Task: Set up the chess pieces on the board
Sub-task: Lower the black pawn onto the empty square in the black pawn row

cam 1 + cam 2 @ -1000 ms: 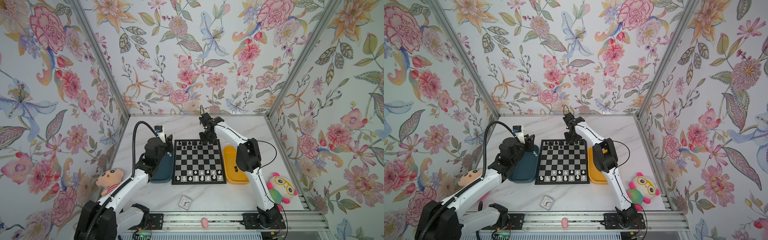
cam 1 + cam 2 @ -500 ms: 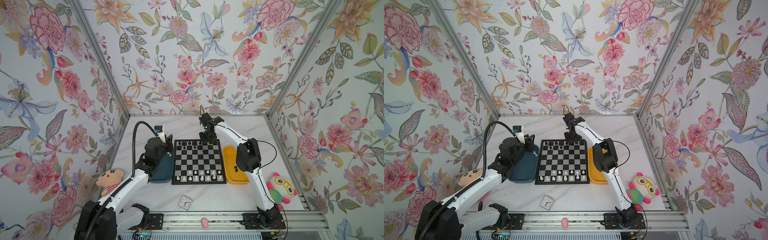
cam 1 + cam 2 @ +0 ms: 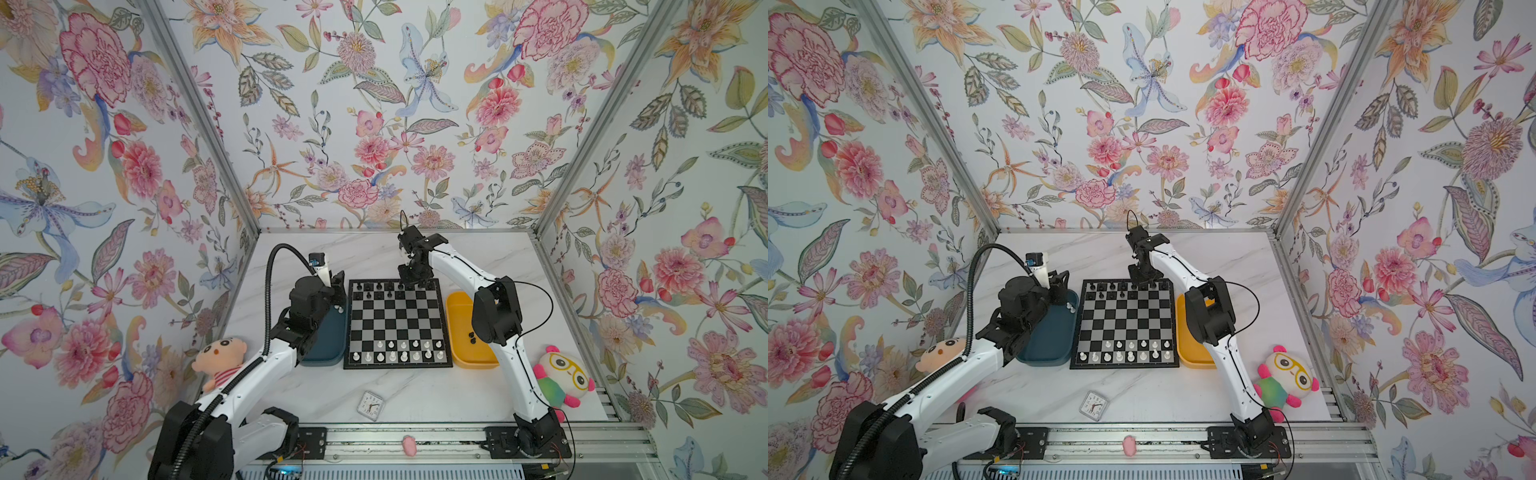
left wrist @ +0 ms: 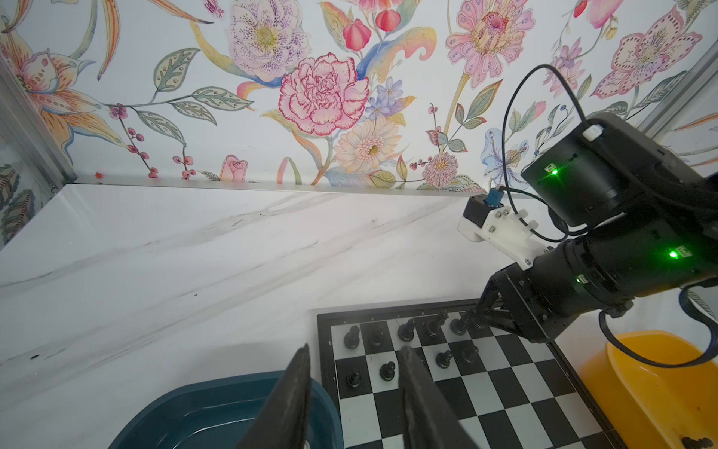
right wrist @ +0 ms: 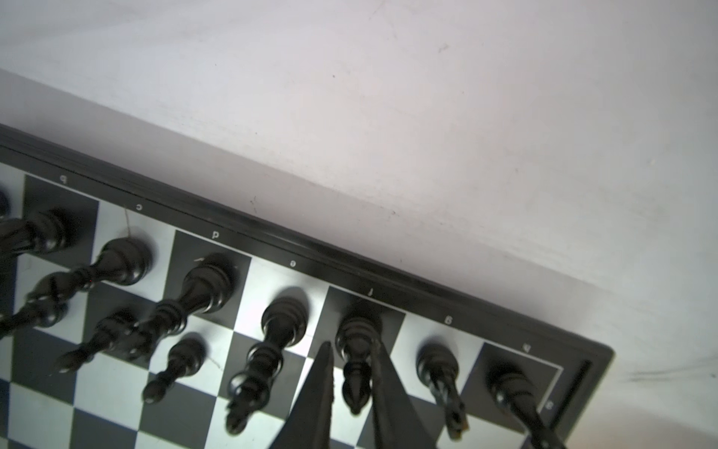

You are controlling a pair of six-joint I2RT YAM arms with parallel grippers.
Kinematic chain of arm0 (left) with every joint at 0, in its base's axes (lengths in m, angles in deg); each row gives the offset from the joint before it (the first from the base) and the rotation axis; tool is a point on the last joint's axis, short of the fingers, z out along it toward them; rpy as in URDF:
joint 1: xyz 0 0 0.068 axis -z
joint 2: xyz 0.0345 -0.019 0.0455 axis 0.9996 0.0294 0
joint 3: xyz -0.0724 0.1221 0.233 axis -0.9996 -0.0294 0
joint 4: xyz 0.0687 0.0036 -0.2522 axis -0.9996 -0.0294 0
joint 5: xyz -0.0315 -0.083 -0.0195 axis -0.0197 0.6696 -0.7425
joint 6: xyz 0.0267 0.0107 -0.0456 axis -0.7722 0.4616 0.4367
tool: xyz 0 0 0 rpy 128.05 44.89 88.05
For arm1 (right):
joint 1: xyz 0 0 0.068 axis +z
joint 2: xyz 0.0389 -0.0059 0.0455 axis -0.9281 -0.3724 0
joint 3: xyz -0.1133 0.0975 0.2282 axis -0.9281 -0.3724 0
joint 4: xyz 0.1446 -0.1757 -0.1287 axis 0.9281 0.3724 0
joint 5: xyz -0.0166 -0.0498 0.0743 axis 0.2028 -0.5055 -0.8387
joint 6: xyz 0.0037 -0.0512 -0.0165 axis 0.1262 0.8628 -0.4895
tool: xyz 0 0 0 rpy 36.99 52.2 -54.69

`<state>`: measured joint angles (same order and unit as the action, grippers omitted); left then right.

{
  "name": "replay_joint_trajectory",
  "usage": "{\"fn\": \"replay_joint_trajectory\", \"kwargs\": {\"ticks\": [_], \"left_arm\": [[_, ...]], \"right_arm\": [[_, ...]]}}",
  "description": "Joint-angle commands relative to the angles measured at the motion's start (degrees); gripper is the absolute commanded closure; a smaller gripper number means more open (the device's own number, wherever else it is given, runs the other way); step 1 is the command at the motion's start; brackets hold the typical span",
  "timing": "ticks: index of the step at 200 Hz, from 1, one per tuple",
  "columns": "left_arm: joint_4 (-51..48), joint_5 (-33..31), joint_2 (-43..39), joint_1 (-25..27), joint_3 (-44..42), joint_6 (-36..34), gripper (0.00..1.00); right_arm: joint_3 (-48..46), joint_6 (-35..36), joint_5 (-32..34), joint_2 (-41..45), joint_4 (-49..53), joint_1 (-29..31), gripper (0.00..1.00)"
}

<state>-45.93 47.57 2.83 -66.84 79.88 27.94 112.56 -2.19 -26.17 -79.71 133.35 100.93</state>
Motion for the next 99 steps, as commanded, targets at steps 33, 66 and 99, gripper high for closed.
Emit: {"fn": "replay_joint_trajectory", "kwargs": {"ticks": [33, 66, 99], "left_arm": [[-0.32, -0.01, -1.83, -0.76, -0.87, 0.41, 0.61], [-0.26, 0.03, -2.02, -0.77, -0.95, 0.42, 0.61], [-0.38, 0.07, -2.19, -0.8, -0.86, 0.45, 0.61]], "right_arm": [[1.11, -0.01, -0.27, 1.97, 1.29, -0.19, 0.79], [0.97, 0.06, 0.25, 3.12, 1.28, -0.19, 0.76], [0.85, 0.24, 1.28, 4.37, 1.3, -0.28, 0.76]]}}
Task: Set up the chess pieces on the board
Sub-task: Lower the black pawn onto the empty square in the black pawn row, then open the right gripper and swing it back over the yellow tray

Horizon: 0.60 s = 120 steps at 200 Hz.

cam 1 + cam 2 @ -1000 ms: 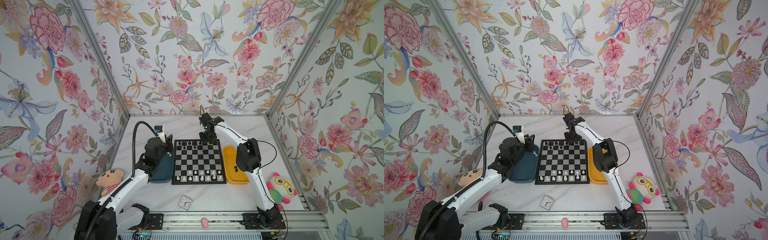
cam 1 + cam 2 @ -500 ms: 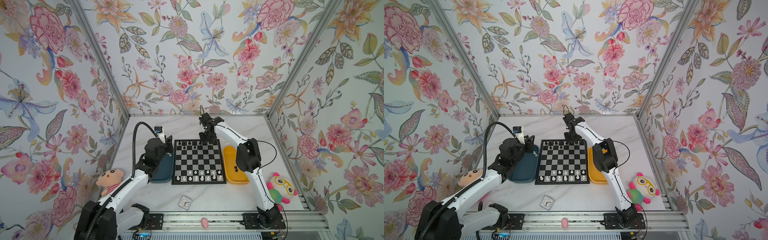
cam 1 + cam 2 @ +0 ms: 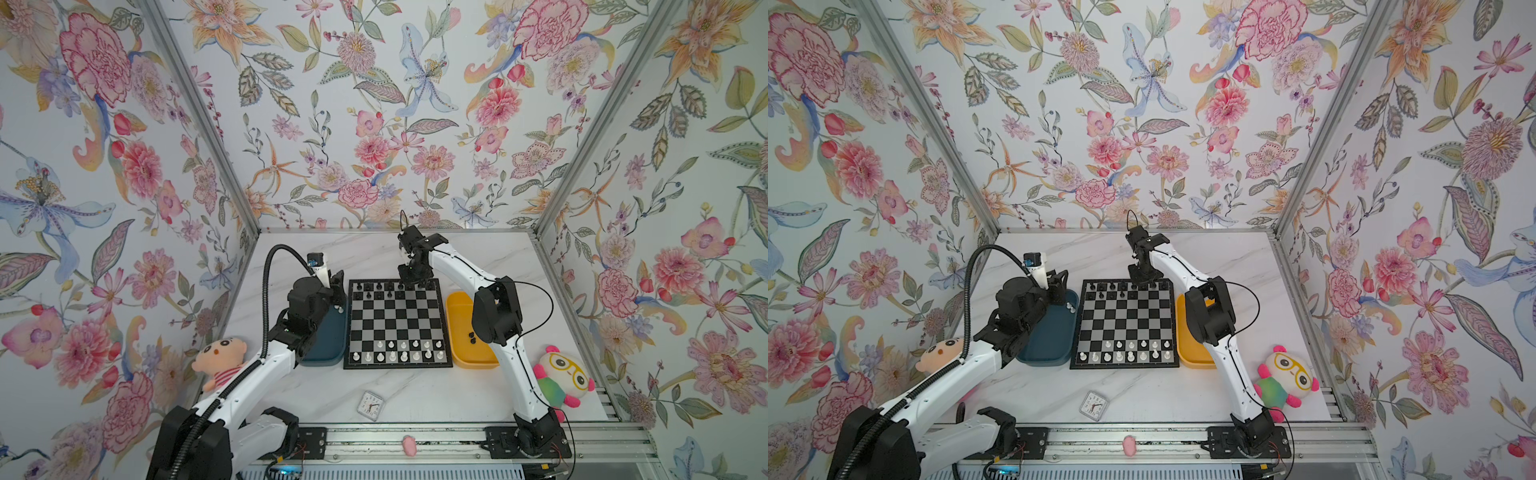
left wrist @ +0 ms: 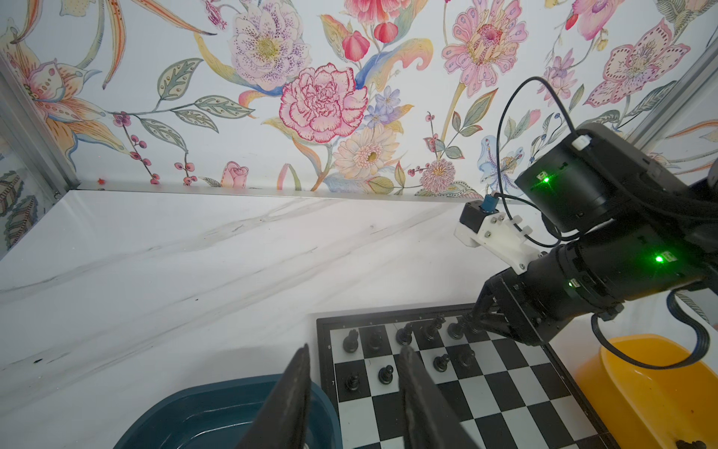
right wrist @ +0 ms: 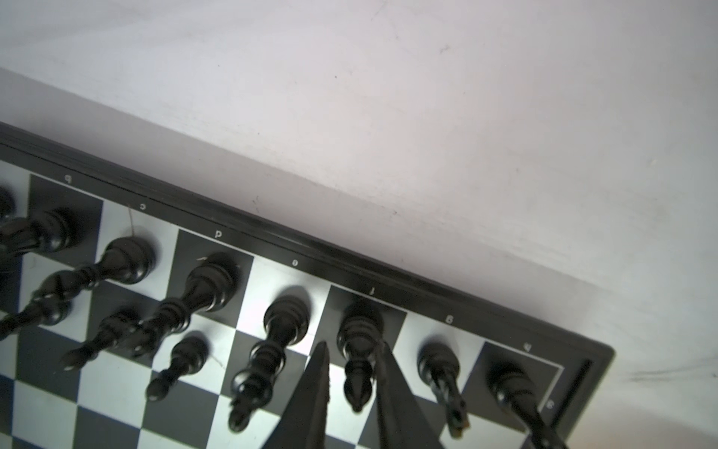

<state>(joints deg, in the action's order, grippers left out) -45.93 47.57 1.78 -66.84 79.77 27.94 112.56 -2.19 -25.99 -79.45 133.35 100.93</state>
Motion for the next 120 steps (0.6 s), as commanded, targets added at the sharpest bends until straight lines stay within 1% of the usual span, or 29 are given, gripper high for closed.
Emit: {"fn": "replay_joint_trajectory", "kwargs": {"ticks": [1, 41, 78, 99, 120], "left_arm": [[-0.38, 0.07, -1.14, -0.77, -0.76, 0.45, 0.61], [-0.43, 0.16, -1.28, -0.82, -0.79, 0.45, 0.61], [-0.67, -0.01, -1.58, -0.8, -0.67, 0.38, 0.61], [-0.78, -0.17, -1.76, -0.81, -0.77, 0.35, 0.61], [-0.79, -0.19, -1.88, -0.79, -0.82, 0.28, 0.61]], "right_arm": [[0.87, 0.24, 1.12, 4.19, 1.3, -0.28, 0.76], [0.07, 0.24, 2.21, 6.76, 1.24, -0.63, 0.76], [-1.75, 0.8, 4.68, 12.33, 1.3, -0.71, 0.77], [-5.79, 1.2, 7.2, 17.43, 1.21, -1.49, 0.77], [-12.99, 1.12, 9.49, 24.15, 1.21, -2.75, 0.77]]}}
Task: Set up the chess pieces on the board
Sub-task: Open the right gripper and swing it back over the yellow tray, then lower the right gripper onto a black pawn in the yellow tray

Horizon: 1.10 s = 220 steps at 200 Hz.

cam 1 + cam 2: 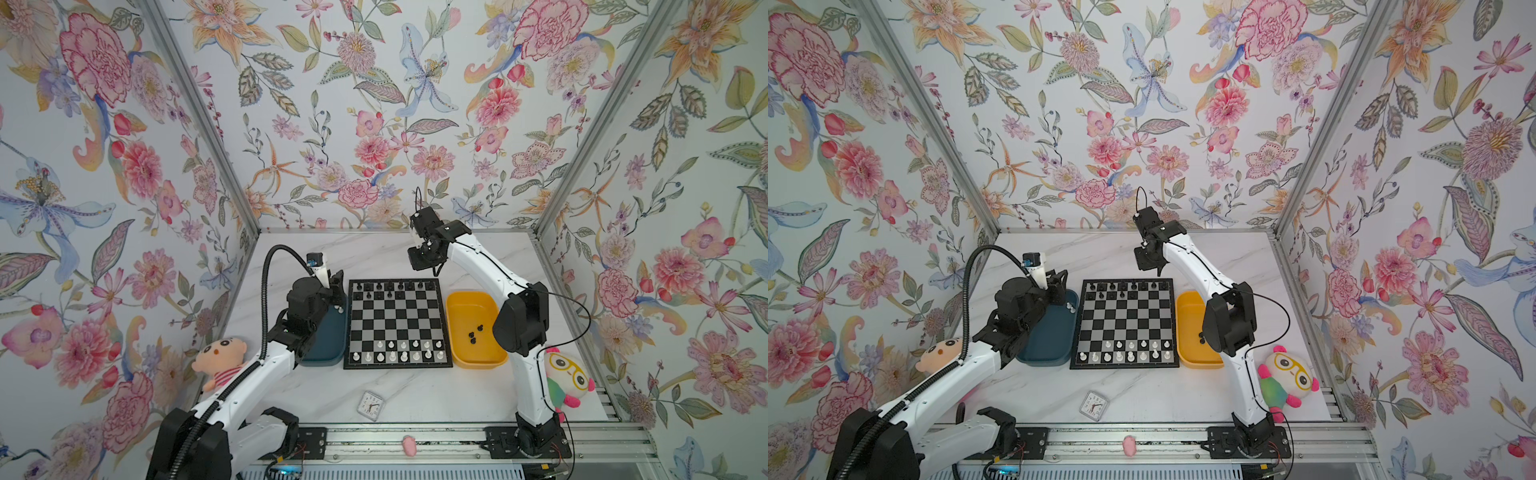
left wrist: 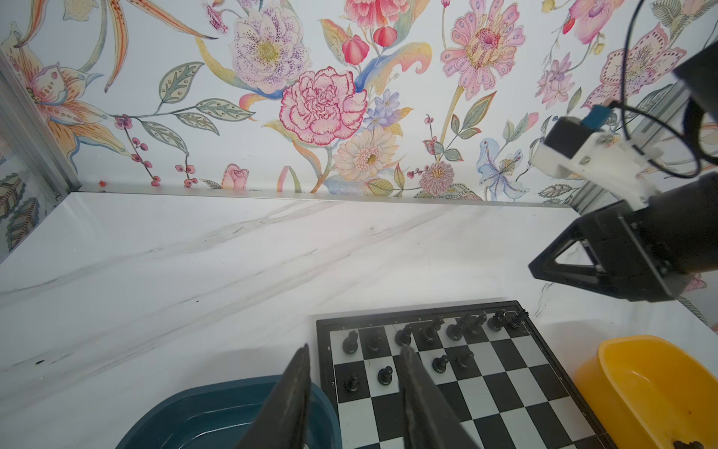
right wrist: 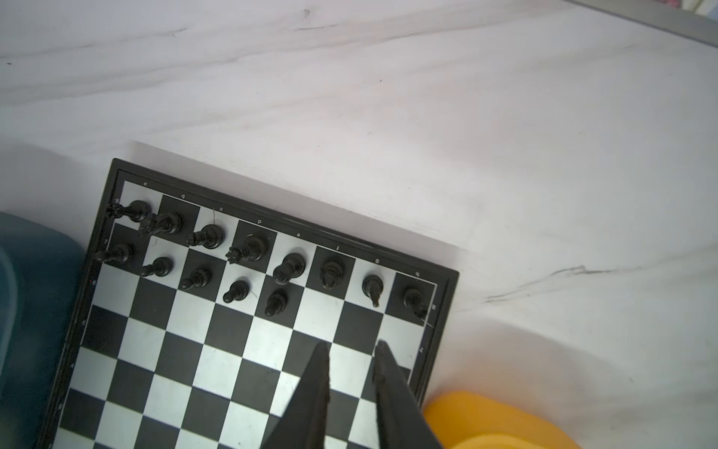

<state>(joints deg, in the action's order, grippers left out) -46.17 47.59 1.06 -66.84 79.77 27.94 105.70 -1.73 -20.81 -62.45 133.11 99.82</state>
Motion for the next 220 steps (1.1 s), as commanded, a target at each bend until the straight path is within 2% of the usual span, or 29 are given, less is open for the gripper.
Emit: {"fn": "replay_joint_trajectory", "kwargs": {"ticks": [1, 29, 59, 95, 156, 220], "left_arm": [[-0.48, -0.22, -1.15, -0.8, -0.8, 0.23, 0.61], [-0.71, -0.48, -0.56, -0.9, -0.42, -0.36, 0.6], [-0.82, 0.18, 0.87, -0.94, 0.93, -0.33, 0.6], [0.19, 1.78, 2.79, -1.0, 2.33, 0.6, 0.61], [0.97, 3.68, 4.96, -1.05, 3.62, 1.52, 0.61], [1.32, 4.18, 4.87, -1.0, 3.39, 1.85, 0.61]], "right_arm": [[-6.53, 0.66, 4.44, 7.49, 1.45, -1.67, 0.77], [-19.86, -0.73, 6.94, 17.29, -0.2, -3.72, 0.77], [-35.29, -3.72, 4.7, 25.83, -4.26, -6.98, 0.77], [-47.32, -6.51, 2.66, 31.55, -5.72, -8.7, 0.8], [-57.76, -8.41, -0.2, 36.55, -6.49, -8.74, 0.81], [-61.48, -9.11, -2.38, 35.83, -9.6, -8.64, 0.81]]}}
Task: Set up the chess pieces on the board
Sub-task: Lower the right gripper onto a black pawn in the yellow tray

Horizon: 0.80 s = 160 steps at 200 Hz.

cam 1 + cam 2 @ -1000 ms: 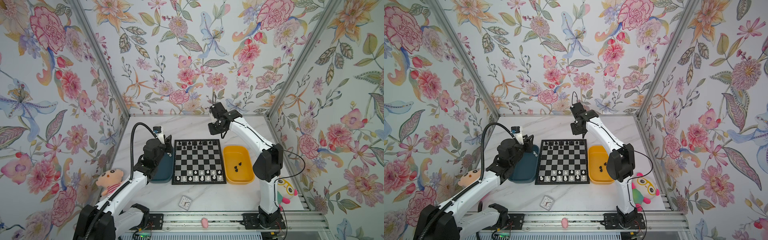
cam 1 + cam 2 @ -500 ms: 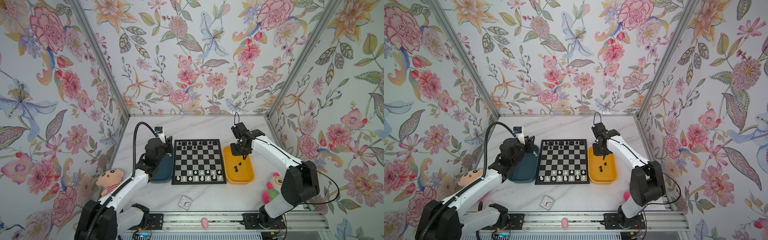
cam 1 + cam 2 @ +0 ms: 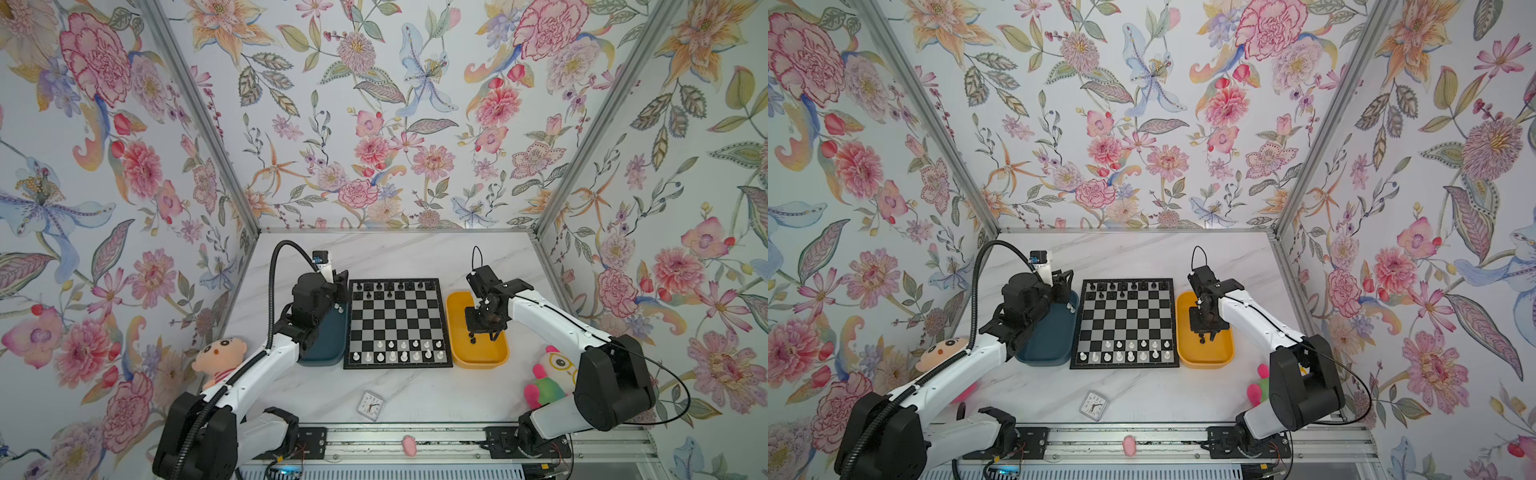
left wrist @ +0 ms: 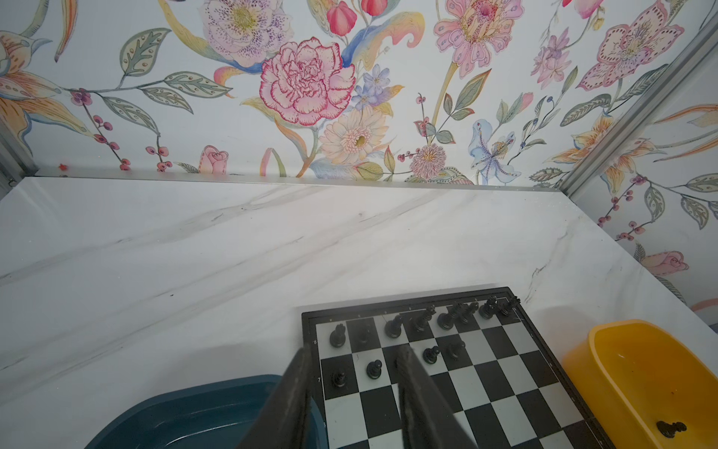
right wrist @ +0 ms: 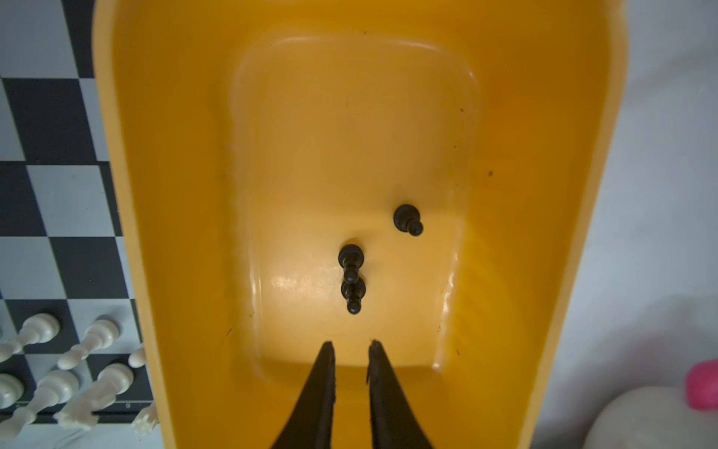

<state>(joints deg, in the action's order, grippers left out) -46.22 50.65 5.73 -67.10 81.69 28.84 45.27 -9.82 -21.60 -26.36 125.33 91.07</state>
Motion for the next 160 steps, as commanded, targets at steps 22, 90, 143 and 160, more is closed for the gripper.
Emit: {"fn": "replay_joint_trajectory", "kwargs": {"ticks": [22, 90, 143, 160], "left_arm": [[1.27, 1.03, 0.05, -0.76, 1.25, 0.9, 0.61], [1.11, 0.95, 0.08, -0.74, 1.19, 0.9, 0.61], [1.13, 1.03, 0.44, -0.78, 1.17, 0.96, 0.61], [1.19, 1.12, 0.52, -0.73, 1.21, 0.96, 0.61]], "right_arm": [[-1.58, -0.95, -1.59, -1.6, -2.71, 0.1, 0.8], [-1.6, -0.71, -1.61, -4.52, -4.72, -0.13, 0.76], [-2.0, -0.7, -1.24, -5.91, -5.29, -0.87, 0.76], [-2.11, -0.71, -1.31, -6.5, -5.5, -1.02, 0.76]]}}
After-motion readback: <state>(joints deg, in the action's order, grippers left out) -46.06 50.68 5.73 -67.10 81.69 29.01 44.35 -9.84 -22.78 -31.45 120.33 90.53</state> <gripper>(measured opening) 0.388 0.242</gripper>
